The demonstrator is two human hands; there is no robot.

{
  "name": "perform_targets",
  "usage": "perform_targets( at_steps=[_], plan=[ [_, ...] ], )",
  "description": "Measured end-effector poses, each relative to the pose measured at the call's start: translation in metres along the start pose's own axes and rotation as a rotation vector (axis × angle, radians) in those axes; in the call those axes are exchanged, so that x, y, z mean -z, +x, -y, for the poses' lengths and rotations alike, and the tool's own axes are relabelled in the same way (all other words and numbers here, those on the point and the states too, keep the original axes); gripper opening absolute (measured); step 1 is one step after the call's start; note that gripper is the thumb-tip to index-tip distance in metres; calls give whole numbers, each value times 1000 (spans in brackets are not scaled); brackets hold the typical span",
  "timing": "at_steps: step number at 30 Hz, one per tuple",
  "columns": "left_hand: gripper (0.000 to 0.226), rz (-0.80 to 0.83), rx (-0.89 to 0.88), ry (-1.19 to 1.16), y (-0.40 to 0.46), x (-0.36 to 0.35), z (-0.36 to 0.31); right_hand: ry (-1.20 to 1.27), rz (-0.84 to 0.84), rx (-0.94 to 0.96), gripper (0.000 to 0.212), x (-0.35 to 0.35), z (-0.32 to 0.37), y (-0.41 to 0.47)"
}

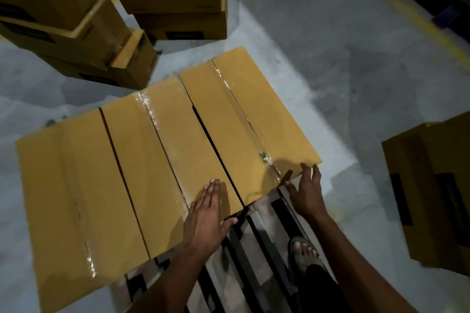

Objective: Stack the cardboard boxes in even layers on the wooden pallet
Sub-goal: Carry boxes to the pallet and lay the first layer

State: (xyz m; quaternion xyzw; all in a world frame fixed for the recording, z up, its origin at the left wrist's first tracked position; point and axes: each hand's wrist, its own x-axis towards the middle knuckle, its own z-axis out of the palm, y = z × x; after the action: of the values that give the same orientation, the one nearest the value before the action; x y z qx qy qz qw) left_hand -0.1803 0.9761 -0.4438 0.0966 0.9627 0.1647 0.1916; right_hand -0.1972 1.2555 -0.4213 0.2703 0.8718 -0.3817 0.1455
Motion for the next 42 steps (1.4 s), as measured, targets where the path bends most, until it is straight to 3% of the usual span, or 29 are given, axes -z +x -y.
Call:
perform_targets(
  at_steps=[7, 13, 21, 27, 31, 42],
  plan=[
    [107, -63, 12, -41, -53, 58, 7, 32, -50, 162, 41, -12, 41, -96],
    [96, -163, 34, -46, -114, 156, 8, 75, -21, 281, 22, -7, 111, -170],
    [84, -272, 56, -28, -216, 288, 30, -2, -63, 465, 19, 24, 228, -294],
    [80, -301, 11, -34, -301, 367, 57, -17, -144, 467, 23, 45, 285, -386],
    [77, -268, -68, 1, -358, 401, 84, -3, -263, 412, 21, 45, 300, -456],
    [68, -255, -232, 47, -442, 474, 112, -48, -356, 316, 23, 52, 323, -603]
  ],
)
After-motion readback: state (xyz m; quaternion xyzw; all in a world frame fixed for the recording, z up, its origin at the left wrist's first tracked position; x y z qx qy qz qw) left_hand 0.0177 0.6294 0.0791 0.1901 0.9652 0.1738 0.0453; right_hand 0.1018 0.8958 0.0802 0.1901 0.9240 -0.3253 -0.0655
